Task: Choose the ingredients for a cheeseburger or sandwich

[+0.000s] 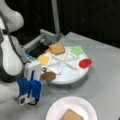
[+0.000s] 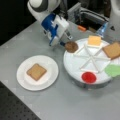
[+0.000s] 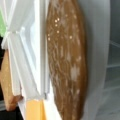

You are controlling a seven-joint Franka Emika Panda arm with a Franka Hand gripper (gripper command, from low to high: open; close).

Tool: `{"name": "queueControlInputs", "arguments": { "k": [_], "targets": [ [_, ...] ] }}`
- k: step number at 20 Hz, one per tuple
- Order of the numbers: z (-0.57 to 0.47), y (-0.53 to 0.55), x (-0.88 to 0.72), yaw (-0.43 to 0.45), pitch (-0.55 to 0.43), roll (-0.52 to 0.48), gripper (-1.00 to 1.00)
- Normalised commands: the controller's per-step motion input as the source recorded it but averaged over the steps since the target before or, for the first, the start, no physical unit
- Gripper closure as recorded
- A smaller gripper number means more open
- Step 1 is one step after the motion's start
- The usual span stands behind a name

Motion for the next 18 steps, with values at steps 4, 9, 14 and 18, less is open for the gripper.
{"name": "queueControlInputs", "arguments": {
  "k": [4,9,14,18],
  "targets": [
    [-0.09,-0.13,0.17,0.081,-0.133,0.247,-1.0],
    [-0.09,-0.12,0.2,0.072,-0.129,0.25,-1.0],
    [-0.11,-0.12,0.25,0.082,-0.118,0.251,-1.0],
    [-0.14,-0.16,0.27,0.102,-0.118,0.254,-1.0]
  ]
}}
